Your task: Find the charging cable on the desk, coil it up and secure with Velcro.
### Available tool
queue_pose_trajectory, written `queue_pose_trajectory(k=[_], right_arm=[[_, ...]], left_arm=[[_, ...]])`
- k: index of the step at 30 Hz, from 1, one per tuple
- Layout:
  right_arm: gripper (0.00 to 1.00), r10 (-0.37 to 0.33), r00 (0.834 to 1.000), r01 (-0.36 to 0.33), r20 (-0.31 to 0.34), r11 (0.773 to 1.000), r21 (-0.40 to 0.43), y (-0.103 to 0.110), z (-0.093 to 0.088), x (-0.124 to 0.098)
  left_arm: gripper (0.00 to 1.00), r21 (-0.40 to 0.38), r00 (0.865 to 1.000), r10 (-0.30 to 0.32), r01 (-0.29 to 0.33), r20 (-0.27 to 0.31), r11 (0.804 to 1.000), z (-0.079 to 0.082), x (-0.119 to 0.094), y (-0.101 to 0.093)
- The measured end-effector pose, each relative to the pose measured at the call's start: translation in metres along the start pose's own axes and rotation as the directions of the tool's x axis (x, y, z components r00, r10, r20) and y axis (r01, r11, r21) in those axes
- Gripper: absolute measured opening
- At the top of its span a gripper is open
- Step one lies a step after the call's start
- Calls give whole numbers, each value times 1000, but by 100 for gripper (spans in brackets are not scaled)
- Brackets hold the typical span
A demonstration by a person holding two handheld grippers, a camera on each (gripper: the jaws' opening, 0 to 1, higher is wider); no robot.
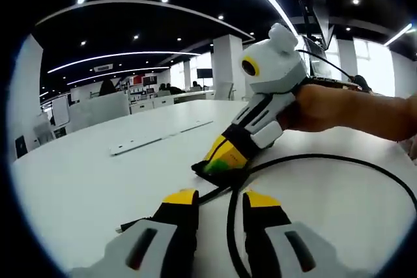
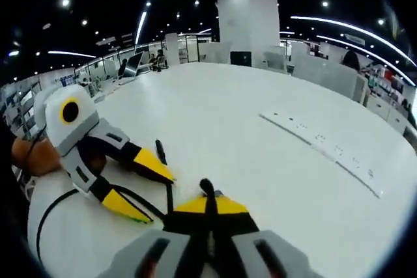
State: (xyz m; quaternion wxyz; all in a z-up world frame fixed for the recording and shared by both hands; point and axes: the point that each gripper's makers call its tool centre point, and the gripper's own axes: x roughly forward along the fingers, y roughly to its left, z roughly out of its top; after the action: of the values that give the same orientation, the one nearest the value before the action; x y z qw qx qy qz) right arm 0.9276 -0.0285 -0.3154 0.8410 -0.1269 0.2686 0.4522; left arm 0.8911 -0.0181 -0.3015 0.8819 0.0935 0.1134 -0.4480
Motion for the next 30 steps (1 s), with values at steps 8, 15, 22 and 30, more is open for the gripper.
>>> queue_pose_trajectory(k=[8,15,22,30], right_arm=[[3,-18,1000,18,10,1000,0,-13,3,4],[3,-66,998,65,21,998,25,-18,4,4],[3,-127,992,126,8,989,78,-22,2,0],[2,-191,977,178,96,976,126,-23,8,-23]], left_arm=[[27,0,1000,0,0,1,1000,0,1,1],[27,0,1000,0,0,1,1000,0,2,4],[27,1,1000,1,-1,1,1000,-1,2,5],[27,3,1000,3,-3,2,1000,0,2,4]])
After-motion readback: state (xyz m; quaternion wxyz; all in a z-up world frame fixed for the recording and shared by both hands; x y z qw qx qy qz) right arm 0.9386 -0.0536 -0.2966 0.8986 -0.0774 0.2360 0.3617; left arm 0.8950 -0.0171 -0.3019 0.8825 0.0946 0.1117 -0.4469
